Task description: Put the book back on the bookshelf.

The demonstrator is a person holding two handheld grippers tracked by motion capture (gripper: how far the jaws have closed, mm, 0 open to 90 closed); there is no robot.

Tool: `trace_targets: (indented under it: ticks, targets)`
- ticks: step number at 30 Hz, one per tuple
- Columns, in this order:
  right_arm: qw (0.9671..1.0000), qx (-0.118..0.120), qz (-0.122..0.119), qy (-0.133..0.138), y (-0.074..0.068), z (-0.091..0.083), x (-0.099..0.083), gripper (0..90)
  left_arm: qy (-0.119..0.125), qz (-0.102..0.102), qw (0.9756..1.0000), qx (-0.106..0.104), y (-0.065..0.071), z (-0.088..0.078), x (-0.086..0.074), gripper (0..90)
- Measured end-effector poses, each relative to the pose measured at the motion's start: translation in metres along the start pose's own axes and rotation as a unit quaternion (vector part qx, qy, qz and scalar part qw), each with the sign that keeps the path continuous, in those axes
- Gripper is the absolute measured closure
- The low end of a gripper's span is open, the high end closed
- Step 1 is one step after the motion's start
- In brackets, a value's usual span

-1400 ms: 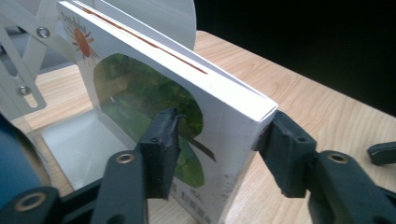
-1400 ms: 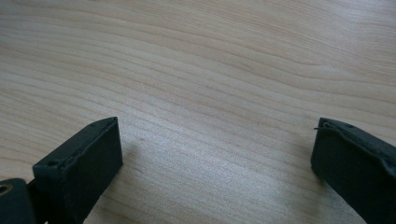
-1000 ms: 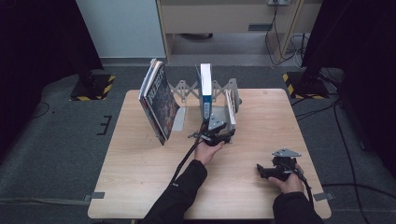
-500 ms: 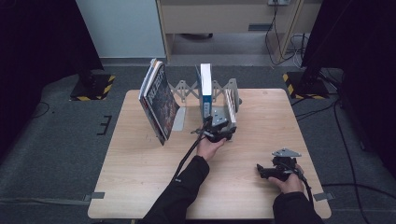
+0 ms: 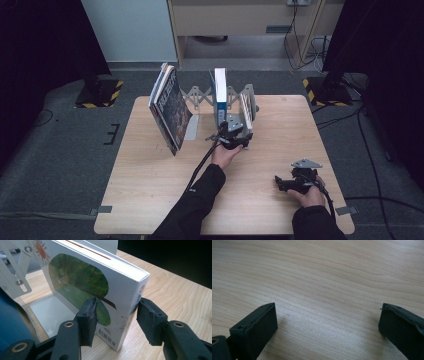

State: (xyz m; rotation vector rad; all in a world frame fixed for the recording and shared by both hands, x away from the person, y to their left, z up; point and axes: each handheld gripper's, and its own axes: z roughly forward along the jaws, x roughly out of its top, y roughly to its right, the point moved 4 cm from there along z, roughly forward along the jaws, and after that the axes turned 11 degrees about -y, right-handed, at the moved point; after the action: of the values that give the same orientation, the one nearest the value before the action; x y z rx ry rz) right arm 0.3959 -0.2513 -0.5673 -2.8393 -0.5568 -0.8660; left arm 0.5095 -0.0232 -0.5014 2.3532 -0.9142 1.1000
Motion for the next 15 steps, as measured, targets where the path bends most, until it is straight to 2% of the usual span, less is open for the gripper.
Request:
trace_targets:
  ticks: [4, 6, 12, 15]
  targets:
    - [1.0, 0.0, 0.0, 0.0, 0.0, 0.0, 0.0, 2.3, -0.001, 0.0, 1.0, 0.005, 0.0, -0.001, 0.001, 47.1]
    - [1.0, 0.0, 0.0, 0.0, 0.0, 0.0, 0.0, 2.3, 0.001, 0.001, 1.0, 0.001, 0.001, -0.003, 0.0, 45.8]
    - [1.0, 0.0, 0.0, 0.0, 0.0, 0.0, 0.0, 2.3, 0.003, 0.008, 1.0, -0.004, 0.006, -0.017, -0.004, 38.9]
    - [1.0, 0.0, 0.0, 0.0, 0.0, 0.0, 0.0, 2.3, 0.002, 0.01, 0.9998, -0.016, 0.01, -0.027, -0.008, 36.4]
